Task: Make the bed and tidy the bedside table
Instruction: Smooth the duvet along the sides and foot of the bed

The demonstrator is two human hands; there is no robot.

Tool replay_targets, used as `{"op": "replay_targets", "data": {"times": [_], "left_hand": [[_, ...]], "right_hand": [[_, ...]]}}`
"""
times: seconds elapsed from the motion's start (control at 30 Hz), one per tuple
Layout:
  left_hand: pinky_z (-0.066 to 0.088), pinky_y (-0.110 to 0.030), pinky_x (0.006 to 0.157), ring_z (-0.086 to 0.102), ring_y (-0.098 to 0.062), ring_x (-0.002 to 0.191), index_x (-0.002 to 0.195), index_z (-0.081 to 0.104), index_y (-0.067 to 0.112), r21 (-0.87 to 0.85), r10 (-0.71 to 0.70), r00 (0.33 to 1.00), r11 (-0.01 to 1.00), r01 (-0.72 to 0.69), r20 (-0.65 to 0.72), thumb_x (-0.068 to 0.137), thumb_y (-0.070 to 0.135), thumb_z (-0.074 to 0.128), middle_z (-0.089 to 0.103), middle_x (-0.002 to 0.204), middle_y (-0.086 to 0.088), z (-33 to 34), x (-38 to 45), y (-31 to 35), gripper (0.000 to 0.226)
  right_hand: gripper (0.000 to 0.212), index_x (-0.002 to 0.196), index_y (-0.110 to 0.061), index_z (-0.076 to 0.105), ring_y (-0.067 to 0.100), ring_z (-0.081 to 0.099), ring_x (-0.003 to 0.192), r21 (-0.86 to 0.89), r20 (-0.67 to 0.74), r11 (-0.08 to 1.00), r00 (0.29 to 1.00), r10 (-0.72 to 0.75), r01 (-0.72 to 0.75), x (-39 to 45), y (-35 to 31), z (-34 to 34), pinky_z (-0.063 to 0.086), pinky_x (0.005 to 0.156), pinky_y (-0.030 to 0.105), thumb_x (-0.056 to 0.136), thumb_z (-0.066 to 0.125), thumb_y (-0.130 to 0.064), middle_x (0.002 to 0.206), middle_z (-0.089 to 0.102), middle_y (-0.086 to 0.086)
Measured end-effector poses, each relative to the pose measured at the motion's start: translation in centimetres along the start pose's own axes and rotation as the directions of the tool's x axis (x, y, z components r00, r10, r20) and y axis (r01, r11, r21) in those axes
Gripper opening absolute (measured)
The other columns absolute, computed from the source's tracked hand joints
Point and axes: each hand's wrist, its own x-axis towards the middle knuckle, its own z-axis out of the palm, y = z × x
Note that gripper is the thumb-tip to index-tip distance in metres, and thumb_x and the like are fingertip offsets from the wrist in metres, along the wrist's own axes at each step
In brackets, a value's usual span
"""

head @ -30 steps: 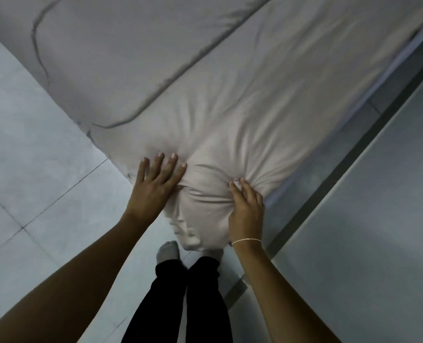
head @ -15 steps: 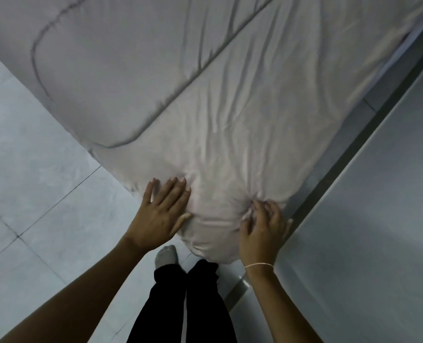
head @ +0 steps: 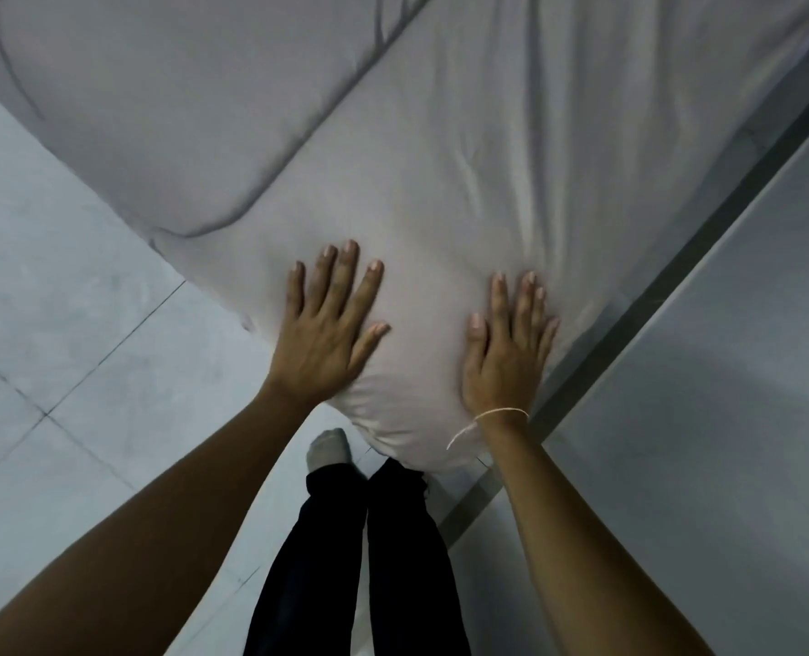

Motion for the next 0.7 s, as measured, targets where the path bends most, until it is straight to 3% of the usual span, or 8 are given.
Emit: {"op": "replay_targets", "data": {"times": [0.13, 0.23, 0.37, 0.43, 0.53, 0.63, 0.7], "left_hand": [[0.016, -0.058, 0.113, 0.012, -0.042, 0.143, 0.151, 0.018, 0.017, 0.009, 0.159, 0.987, 0.987, -0.159, 0.027, 0.097, 0.054, 0.028, 0.015, 0.155, -0.021, 1.3, -4.2, 2.3, 0.066], [0.02, -0.055, 0.113, 0.014, -0.042, 0.143, 0.15, 0.021, 0.023, -0.053, 0.34, 0.937, 0.94, -0.336, 0.077, 0.094, 0.058, 0.035, 0.017, 0.155, -0.018, 2.5, -7.9, 4.7, 0.068], [0.02, -0.047, 0.114, 0.018, -0.033, 0.144, 0.15, 0.023, 0.023, -0.177, 0.538, 0.835, 0.838, -0.516, 0.117, 0.098, 0.05, 0.036, 0.02, 0.157, -0.011, 1.6, -11.0, 6.1, 0.059], [0.016, -0.043, 0.117, 0.02, -0.028, 0.144, 0.149, 0.026, 0.018, -0.252, 0.485, 0.873, 0.851, -0.46, 0.045, 0.1, 0.037, 0.035, 0.023, 0.155, -0.012, 0.3, -9.7, 5.0, 0.054], [0.012, -0.045, 0.116, 0.02, -0.032, 0.143, 0.147, 0.029, 0.013, -0.245, 0.239, 0.968, 0.936, -0.252, -0.081, 0.101, 0.03, 0.027, 0.028, 0.152, -0.019, -1.4, -4.4, 1.2, 0.049], [0.008, -0.047, 0.116, 0.016, -0.038, 0.142, 0.147, 0.023, 0.007, -0.144, -0.038, 0.986, 0.989, 0.014, -0.163, 0.102, 0.032, 0.026, 0.023, 0.152, -0.026, -2.3, 2.7, -3.0, 0.052], [0.004, -0.046, 0.117, 0.01, -0.038, 0.144, 0.15, 0.017, 0.008, -0.105, -0.132, 0.984, 0.987, 0.12, -0.123, 0.101, 0.037, 0.027, 0.015, 0.155, -0.024, -2.3, 6.5, -4.6, 0.057]], "right_hand": [[0.056, 0.152, -0.018, 0.018, 0.026, 0.007, 0.149, 0.041, 0.075, 0.997, 0.995, -0.067, 0.064, -1.4, 4.9, -0.9, 0.017, 0.119, 0.051, 0.102, 0.027, -0.04, 0.161, 0.013, 0.008], [0.057, 0.152, -0.016, 0.018, 0.028, 0.008, 0.149, 0.075, 0.133, 0.996, 0.99, -0.048, 0.038, -2.2, 6.9, -1.9, 0.021, 0.117, 0.057, 0.101, 0.027, -0.039, 0.161, 0.013, 0.008], [0.047, 0.137, -0.007, 0.049, 0.03, 0.026, 0.144, 0.149, -0.064, 0.986, 0.994, 0.092, -0.081, -2.1, 5.2, -3.0, 0.023, 0.113, 0.06, 0.101, 0.033, -0.032, 0.152, 0.037, 0.014], [0.043, 0.129, -0.007, 0.057, 0.03, 0.033, 0.141, 0.221, -0.167, 0.97, 0.976, 0.139, -0.101, -0.9, 2.8, -3.3, 0.024, 0.113, 0.059, 0.1, 0.037, -0.032, 0.147, 0.043, 0.015], [0.044, 0.134, -0.01, 0.052, 0.032, 0.032, 0.141, 0.241, -0.195, 0.97, 0.977, 0.081, -0.033, 2.1, -2.0, -3.1, 0.025, 0.112, 0.06, 0.098, 0.042, -0.034, 0.148, 0.041, 0.015], [0.051, 0.143, -0.018, 0.042, 0.031, 0.024, 0.144, 0.157, -0.117, 0.985, 0.992, -0.049, 0.067, 5.9, -6.7, -2.2, 0.015, 0.116, 0.056, 0.096, 0.041, -0.037, 0.154, 0.033, 0.011], [0.054, 0.148, -0.023, 0.033, 0.028, 0.017, 0.147, 0.073, -0.011, 0.986, 0.988, -0.151, 0.152, 7.8, -8.6, -1.4, 0.012, 0.117, 0.057, 0.097, 0.035, -0.042, 0.158, 0.025, 0.007]]}}
